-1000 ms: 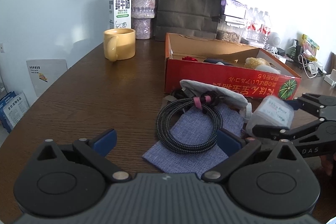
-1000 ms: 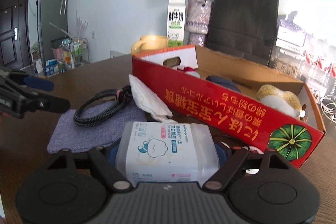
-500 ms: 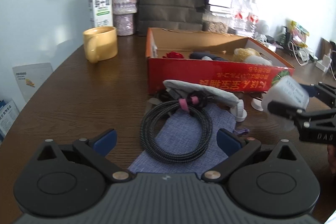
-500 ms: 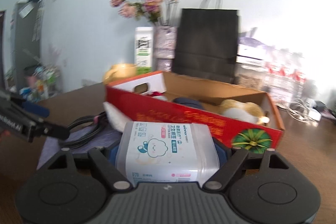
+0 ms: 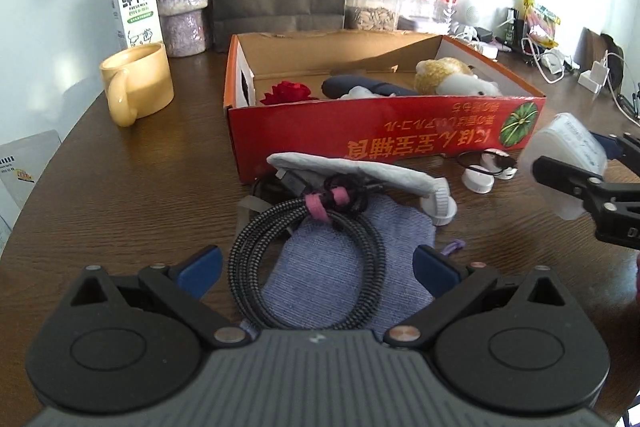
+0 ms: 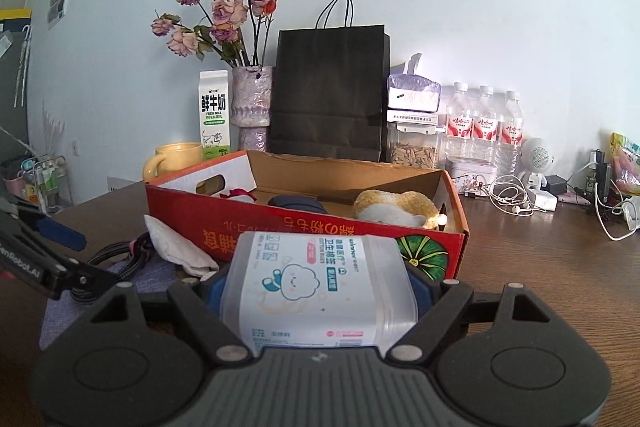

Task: Organize objects
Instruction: 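Lift the cable with the left tool while the right tool holds the wipes pack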

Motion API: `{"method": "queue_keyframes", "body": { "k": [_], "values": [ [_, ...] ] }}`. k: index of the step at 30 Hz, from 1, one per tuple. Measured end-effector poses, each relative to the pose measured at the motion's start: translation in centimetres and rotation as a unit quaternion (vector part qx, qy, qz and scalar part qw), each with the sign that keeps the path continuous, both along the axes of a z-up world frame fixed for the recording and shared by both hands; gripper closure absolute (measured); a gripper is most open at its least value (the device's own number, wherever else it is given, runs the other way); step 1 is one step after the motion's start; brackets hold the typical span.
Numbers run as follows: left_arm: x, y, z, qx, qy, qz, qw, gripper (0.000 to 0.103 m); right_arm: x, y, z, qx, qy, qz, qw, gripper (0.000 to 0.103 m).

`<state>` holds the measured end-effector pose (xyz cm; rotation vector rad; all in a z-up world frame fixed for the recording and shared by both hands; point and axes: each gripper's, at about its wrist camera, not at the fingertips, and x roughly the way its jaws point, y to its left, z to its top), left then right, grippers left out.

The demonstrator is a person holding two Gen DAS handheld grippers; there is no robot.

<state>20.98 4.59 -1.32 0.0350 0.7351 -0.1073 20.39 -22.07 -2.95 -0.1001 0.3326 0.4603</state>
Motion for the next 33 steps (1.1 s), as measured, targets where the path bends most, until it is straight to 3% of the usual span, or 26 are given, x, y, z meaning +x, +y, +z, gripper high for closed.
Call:
{"method": "queue_keyframes", "body": {
  "k": [9, 15, 21, 25, 33],
  "values": [
    [1.9, 2.0, -1.6, -0.051, 0.017, -0.007, 0.9985, 0.0, 0.1, 0.1, -0.1, -0.002, 0.004, 0.001, 1.0, 0.021],
    [2.2, 2.3, -2.0, -0.065, 0.015, -0.018, 0.9976, 0.0, 0.1, 0.2, -0.1, -0.002, 0.007, 0.002, 1.0, 0.021],
    [2.0, 2.2, -2.2, -0.067, 0.003, -0.019, 0.9975, 0.0, 0.1, 0.2, -0.1, -0.002, 0.008, 0.003, 1.0, 0.021],
    [1.3, 2.0, -2.1, -0.071, -0.008, -0.017, 0.9973, 0.012, 0.1, 0.2, -0.2, -0.002, 0.008, 0.003, 1.0, 0.021],
    [0.0, 0.9, -1.7, -0.053, -0.027, 0.004, 0.9982, 0.015, 0.0, 0.2, -0.2, -0.002, 0.007, 0.003, 1.0, 0.021]
  ]
}}
